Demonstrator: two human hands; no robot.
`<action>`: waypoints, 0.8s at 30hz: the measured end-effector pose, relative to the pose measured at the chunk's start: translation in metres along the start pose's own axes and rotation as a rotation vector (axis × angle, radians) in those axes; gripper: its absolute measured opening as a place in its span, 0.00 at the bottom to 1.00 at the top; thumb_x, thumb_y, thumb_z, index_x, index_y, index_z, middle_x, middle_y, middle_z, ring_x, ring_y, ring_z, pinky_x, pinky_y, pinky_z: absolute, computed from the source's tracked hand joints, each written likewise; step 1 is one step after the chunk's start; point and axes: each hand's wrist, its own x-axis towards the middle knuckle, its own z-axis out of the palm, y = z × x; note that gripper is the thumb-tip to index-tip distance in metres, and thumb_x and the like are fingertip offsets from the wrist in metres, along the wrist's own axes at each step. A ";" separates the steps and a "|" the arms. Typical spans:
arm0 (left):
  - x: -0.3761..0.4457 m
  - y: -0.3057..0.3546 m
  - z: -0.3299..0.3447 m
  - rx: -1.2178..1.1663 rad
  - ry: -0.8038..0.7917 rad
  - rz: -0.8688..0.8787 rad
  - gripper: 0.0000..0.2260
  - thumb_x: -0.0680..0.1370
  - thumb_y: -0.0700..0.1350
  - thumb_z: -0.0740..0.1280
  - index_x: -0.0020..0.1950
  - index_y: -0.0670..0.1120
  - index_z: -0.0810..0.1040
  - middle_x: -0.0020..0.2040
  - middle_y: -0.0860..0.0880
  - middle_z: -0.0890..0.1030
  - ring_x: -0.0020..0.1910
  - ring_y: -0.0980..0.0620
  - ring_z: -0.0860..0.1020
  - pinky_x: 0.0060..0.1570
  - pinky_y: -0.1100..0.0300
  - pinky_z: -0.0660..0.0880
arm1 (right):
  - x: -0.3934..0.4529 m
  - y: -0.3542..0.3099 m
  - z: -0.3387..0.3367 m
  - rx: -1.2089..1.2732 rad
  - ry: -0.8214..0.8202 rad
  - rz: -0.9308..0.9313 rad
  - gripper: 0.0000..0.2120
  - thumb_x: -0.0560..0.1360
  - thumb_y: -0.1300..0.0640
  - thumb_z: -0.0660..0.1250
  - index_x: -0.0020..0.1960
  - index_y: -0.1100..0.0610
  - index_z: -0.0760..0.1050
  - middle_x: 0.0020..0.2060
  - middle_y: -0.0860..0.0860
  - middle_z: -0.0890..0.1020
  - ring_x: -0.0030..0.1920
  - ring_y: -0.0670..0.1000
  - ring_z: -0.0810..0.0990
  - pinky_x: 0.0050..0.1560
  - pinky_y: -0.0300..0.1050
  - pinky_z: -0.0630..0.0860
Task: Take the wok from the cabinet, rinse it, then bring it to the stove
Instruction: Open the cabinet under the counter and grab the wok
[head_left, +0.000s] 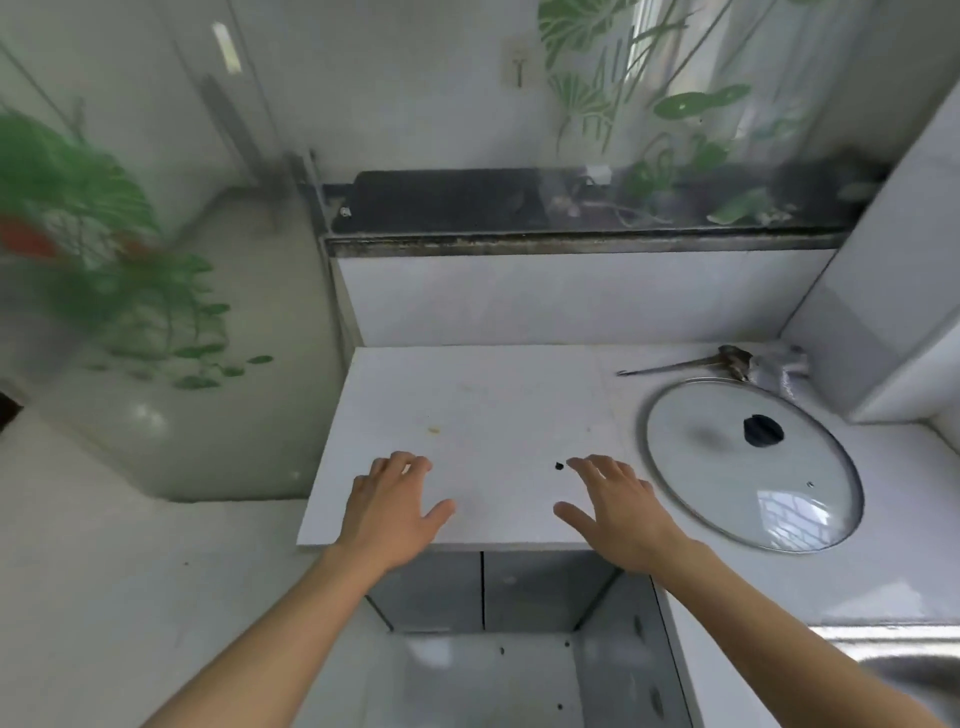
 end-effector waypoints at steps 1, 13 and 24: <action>-0.004 0.000 0.003 -0.027 -0.003 -0.032 0.27 0.76 0.64 0.57 0.70 0.50 0.66 0.69 0.53 0.67 0.66 0.50 0.66 0.62 0.53 0.65 | 0.003 -0.002 0.002 0.028 -0.002 -0.003 0.30 0.78 0.36 0.55 0.76 0.49 0.57 0.74 0.50 0.63 0.74 0.55 0.60 0.70 0.55 0.62; -0.038 -0.031 0.071 -0.827 -0.189 -0.414 0.27 0.71 0.69 0.58 0.55 0.49 0.77 0.55 0.50 0.80 0.55 0.51 0.78 0.57 0.50 0.74 | 0.021 -0.020 0.066 -0.034 -0.148 -0.011 0.30 0.78 0.39 0.59 0.76 0.49 0.58 0.75 0.52 0.62 0.74 0.55 0.59 0.70 0.55 0.63; -0.026 -0.023 0.157 -1.798 -0.350 -0.884 0.27 0.81 0.58 0.53 0.65 0.35 0.70 0.59 0.35 0.77 0.56 0.40 0.78 0.56 0.50 0.76 | 0.052 -0.003 0.128 -0.087 -0.235 0.025 0.30 0.79 0.42 0.61 0.77 0.48 0.56 0.78 0.53 0.55 0.77 0.57 0.51 0.72 0.58 0.60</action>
